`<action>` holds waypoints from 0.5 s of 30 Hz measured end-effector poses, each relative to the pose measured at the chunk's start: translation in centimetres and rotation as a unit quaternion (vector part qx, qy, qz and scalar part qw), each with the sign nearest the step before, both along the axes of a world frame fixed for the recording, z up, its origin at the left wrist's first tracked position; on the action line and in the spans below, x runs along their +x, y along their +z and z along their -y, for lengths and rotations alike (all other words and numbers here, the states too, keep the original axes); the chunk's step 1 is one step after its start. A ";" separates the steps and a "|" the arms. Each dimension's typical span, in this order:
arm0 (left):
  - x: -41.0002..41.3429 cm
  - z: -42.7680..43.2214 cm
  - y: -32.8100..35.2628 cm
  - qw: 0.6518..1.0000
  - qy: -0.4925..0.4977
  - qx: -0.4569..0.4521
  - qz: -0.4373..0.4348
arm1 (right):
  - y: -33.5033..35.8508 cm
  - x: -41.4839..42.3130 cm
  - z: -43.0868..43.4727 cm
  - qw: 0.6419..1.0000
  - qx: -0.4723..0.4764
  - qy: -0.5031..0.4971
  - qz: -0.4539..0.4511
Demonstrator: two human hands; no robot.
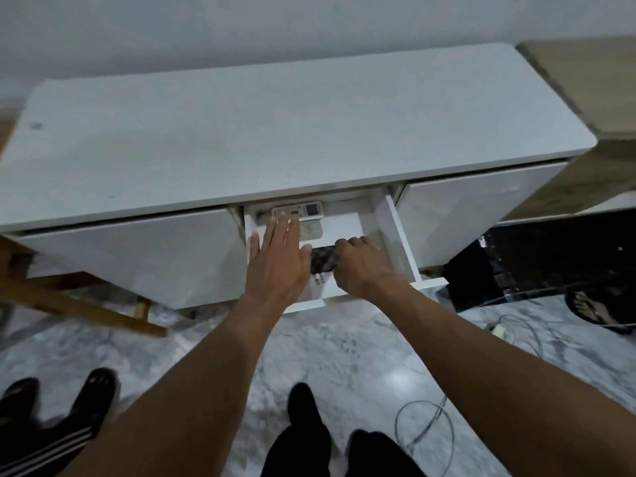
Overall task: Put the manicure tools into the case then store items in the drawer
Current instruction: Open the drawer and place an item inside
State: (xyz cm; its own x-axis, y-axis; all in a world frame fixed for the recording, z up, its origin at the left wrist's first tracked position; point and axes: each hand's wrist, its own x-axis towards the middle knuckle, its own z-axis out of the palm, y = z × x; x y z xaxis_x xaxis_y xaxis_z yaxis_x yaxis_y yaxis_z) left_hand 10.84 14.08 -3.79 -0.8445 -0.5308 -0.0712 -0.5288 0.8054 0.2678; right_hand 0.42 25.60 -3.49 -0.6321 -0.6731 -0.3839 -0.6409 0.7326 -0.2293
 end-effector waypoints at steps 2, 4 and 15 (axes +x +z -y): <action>1.4 -2.0 -0.3 1.000 0.010 0.012 0.008 | 0.6 0.6 -0.8 1.000 -0.004 0.011 -0.005; 2.9 -3.9 -0.4 1.000 0.018 0.018 0.011 | 1.0 1.5 -2.2 1.000 -0.014 0.021 -0.009; 9.0 -11.5 -2.5 0.995 0.024 0.049 0.085 | -0.6 6.0 -11.0 0.999 -0.013 0.048 -0.004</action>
State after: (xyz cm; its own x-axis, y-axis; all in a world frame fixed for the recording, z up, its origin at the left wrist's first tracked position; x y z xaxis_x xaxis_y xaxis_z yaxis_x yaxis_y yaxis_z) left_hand 19.87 25.58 -6.24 -0.7900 -0.5535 -0.2639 -0.6100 0.7530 0.2469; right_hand 6.45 36.56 -4.05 -0.5670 -0.7409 -0.3599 -0.7100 0.6611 -0.2426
